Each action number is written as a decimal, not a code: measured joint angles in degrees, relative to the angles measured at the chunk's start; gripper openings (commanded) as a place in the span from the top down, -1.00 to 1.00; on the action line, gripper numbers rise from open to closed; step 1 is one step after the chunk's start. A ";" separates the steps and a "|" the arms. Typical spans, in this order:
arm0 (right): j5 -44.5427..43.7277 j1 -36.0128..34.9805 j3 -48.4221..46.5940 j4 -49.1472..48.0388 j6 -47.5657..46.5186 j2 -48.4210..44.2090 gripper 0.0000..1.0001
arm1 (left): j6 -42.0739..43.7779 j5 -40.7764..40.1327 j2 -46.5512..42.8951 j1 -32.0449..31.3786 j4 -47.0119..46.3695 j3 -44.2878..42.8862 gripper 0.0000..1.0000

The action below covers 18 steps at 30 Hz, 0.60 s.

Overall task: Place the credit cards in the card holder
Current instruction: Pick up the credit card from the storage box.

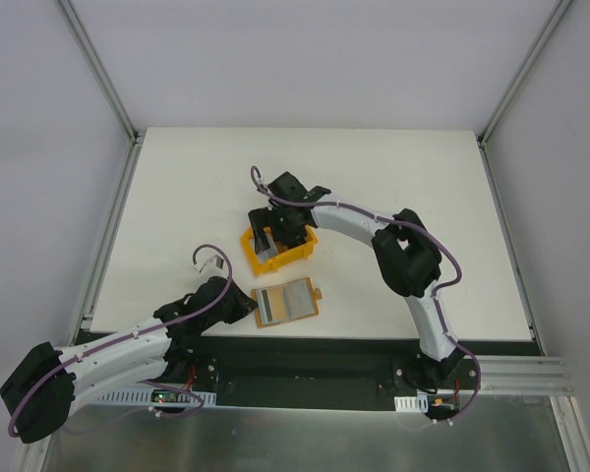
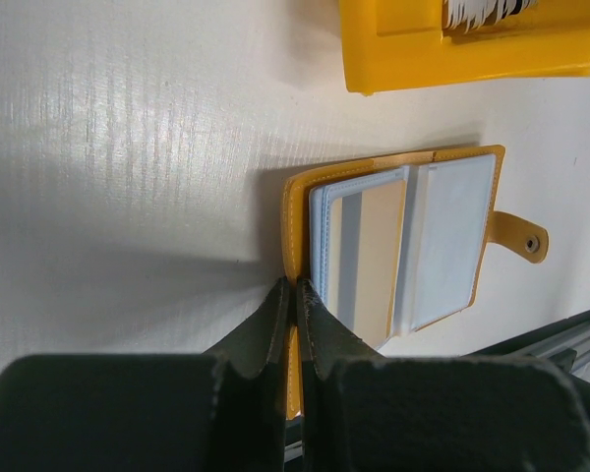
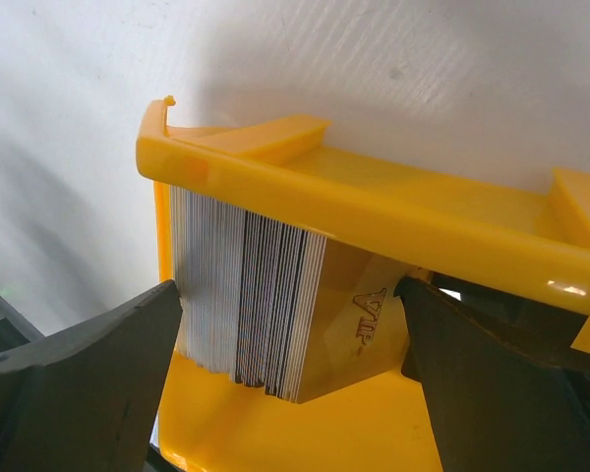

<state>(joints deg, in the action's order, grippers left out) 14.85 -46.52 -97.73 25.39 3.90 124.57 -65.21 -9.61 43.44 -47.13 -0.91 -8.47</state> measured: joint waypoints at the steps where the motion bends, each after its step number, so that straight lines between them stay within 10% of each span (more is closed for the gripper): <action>1: -0.09 -0.11 0.00 -0.09 0.17 0.02 -0.93 | 0.00 0.00 0.00 0.00 0.00 0.00 1.00; 18: 14.49 2.78 6.88 -15.41 5.90 -0.24 -0.98 | 0.26 -0.02 0.94 0.37 -0.09 -0.02 1.00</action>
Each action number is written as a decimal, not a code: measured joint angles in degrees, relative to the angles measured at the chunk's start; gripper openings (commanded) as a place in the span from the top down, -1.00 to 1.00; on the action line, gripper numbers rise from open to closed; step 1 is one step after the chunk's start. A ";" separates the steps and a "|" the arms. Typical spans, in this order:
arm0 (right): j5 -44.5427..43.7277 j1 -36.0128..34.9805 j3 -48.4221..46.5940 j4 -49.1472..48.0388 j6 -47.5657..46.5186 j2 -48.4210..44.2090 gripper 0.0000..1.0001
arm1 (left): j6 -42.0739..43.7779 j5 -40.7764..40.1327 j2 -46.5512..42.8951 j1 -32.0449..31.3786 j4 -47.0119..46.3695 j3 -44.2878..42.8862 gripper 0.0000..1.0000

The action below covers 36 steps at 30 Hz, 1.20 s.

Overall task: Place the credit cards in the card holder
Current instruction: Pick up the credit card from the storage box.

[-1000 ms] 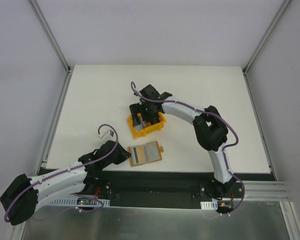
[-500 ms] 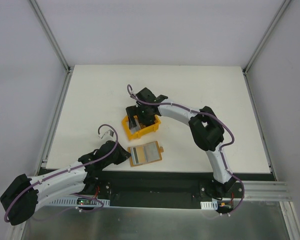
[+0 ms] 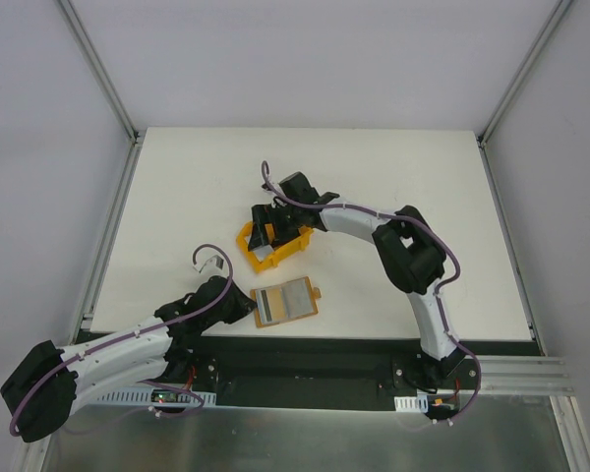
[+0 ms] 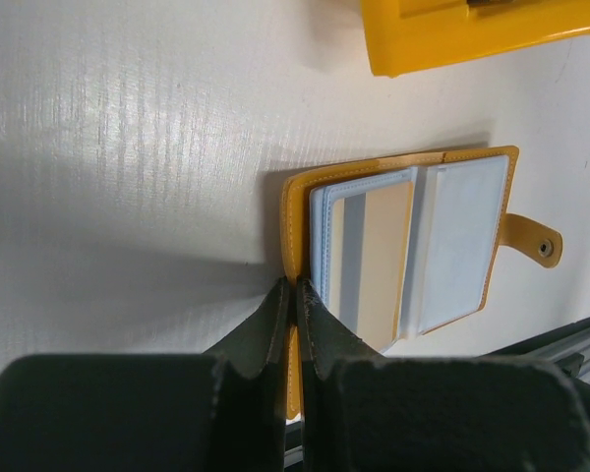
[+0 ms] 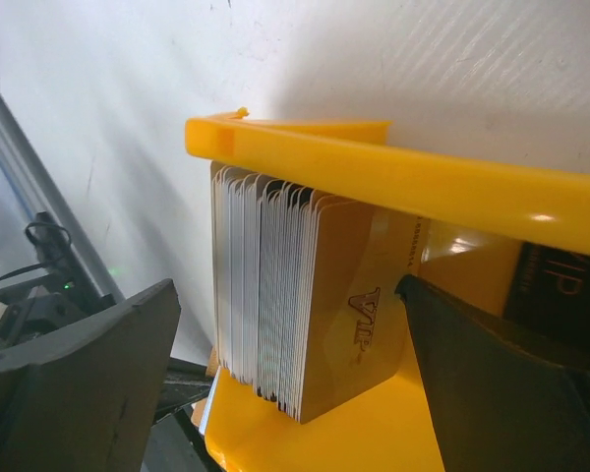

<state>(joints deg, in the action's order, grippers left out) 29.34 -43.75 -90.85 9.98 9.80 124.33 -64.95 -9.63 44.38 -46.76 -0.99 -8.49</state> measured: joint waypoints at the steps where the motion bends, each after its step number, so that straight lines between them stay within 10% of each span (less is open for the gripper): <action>1: 1.16 0.35 0.66 -1.11 0.35 0.00 -0.98 | 0.00 0.00 0.00 0.00 0.00 0.00 1.00; 16: 7.89 2.03 2.84 -3.28 2.58 -0.07 -0.84 | 0.00 0.04 0.02 0.37 0.00 0.00 1.00; 36: -9.05 -3.69 -2.47 14.38 -5.03 -4.61 -0.90 | 0.00 0.07 0.02 0.37 0.00 0.00 1.00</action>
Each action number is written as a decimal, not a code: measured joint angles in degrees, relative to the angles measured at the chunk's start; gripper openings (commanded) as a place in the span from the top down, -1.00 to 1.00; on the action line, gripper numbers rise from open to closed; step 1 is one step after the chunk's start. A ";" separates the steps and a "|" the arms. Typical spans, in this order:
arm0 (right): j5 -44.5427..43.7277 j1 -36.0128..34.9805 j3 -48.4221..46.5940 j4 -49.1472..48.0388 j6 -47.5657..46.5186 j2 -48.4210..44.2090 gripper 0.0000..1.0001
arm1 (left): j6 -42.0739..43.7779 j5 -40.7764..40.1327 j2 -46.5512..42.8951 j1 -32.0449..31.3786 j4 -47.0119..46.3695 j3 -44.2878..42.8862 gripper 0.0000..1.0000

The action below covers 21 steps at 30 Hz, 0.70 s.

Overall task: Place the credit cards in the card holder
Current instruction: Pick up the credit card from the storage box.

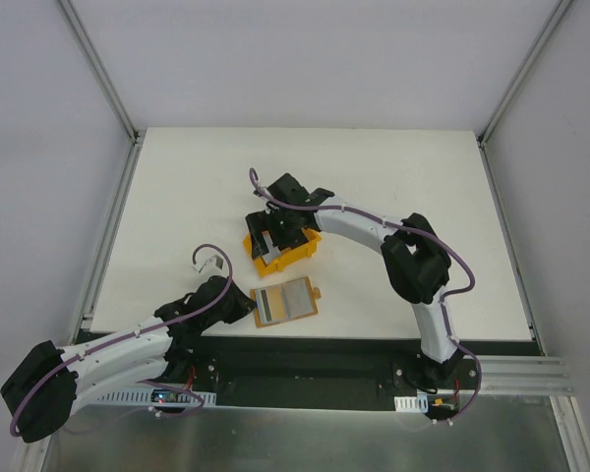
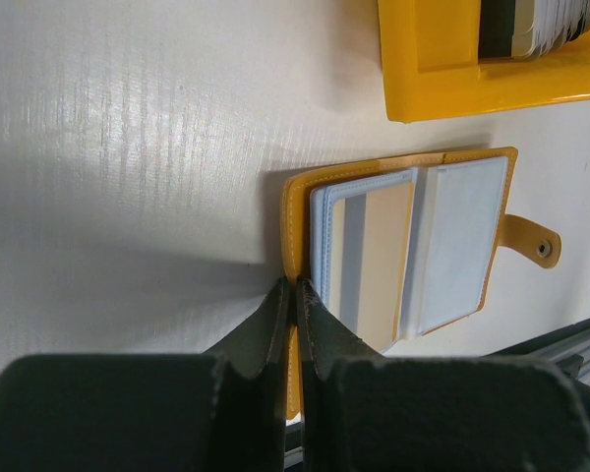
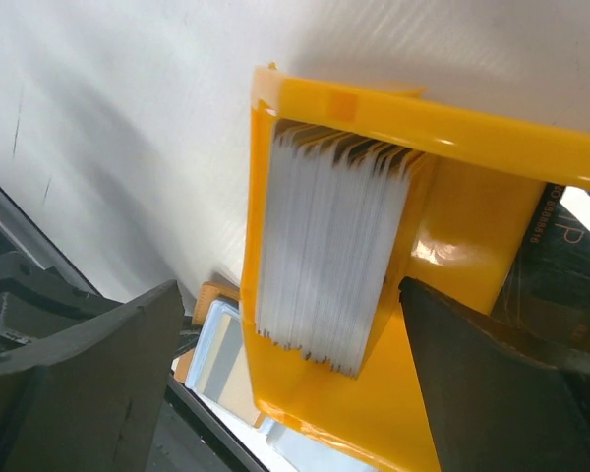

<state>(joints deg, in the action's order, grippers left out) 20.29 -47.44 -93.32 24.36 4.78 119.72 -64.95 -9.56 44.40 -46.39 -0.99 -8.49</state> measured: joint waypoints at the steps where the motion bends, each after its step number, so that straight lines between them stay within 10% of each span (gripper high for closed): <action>1: -1.40 -0.63 -0.94 0.90 -0.31 0.00 -0.91 | 0.00 0.00 0.00 0.00 0.00 0.00 1.00; 21: -19.34 -6.25 -8.48 9.25 -0.81 5.84 -0.83 | 0.00 0.00 -1.14 0.00 0.28 0.00 1.00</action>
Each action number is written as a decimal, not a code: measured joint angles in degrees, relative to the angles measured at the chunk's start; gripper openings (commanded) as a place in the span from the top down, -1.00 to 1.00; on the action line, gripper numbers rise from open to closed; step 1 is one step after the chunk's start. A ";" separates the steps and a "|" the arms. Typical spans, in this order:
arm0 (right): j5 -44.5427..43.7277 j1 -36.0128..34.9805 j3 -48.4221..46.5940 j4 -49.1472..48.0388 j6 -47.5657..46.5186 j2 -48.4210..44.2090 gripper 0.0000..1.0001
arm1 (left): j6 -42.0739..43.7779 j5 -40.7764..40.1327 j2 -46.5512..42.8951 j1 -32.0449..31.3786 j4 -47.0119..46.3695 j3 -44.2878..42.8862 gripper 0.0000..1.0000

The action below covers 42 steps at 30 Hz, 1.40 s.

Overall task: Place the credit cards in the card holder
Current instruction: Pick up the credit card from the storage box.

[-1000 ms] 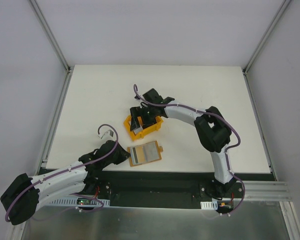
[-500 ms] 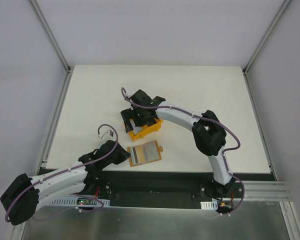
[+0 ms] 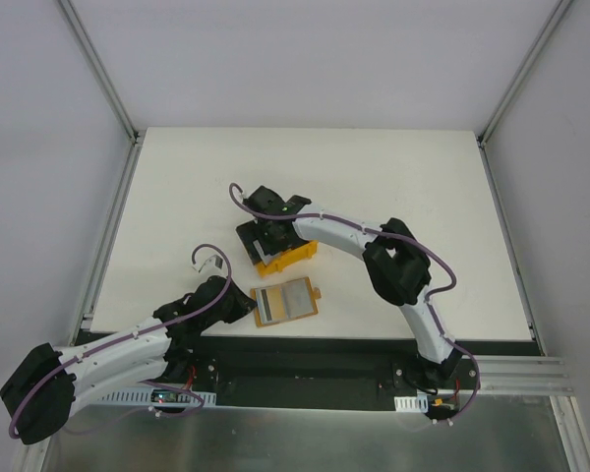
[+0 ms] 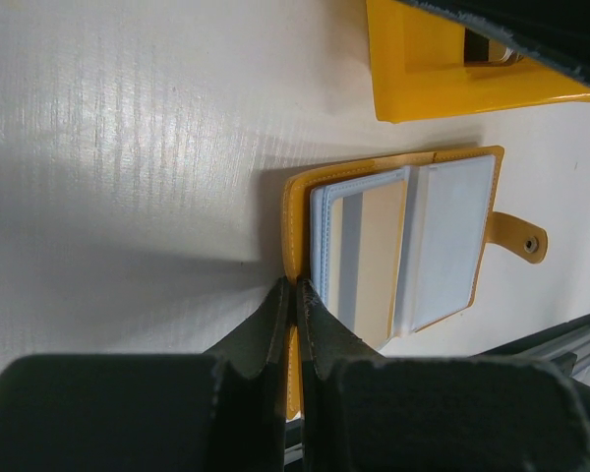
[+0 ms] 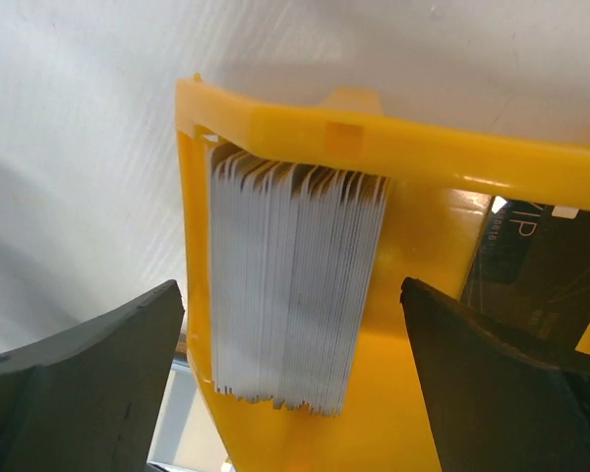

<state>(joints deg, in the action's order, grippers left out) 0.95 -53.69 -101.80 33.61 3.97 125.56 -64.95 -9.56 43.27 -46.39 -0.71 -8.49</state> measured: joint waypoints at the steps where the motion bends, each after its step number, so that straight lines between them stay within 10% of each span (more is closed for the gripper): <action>1: -0.79 -0.24 -0.68 0.33 -0.02 0.15 -0.78 | 0.00 0.00 0.00 0.00 0.02 0.00 1.00; 8: -4.04 -0.96 -3.15 1.42 0.07 1.62 -0.29 | 0.00 0.00 0.00 0.00 0.04 0.00 1.00; 11: -4.59 -0.96 -3.50 1.97 0.20 1.62 -0.60 | 0.00 0.00 0.02 0.00 0.04 0.00 1.00; 17: -5.20 -1.11 -3.78 2.78 0.37 1.97 -0.61 | 0.02 0.00 0.44 0.00 0.09 0.00 1.00; 29: -7.15 -1.86 -5.33 3.41 0.92 3.69 0.28 | 0.02 0.00 0.57 0.00 0.11 0.00 1.00; 42: -9.35 0.20 -3.96 2.43 3.08 2.95 0.16 | 0.17 0.00 0.72 0.00 0.11 -0.07 1.00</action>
<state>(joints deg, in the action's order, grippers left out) -8.40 -53.49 -105.75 36.03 7.05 128.51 -64.77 -9.56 43.99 -46.39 -0.60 -8.56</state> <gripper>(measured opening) 0.717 0.007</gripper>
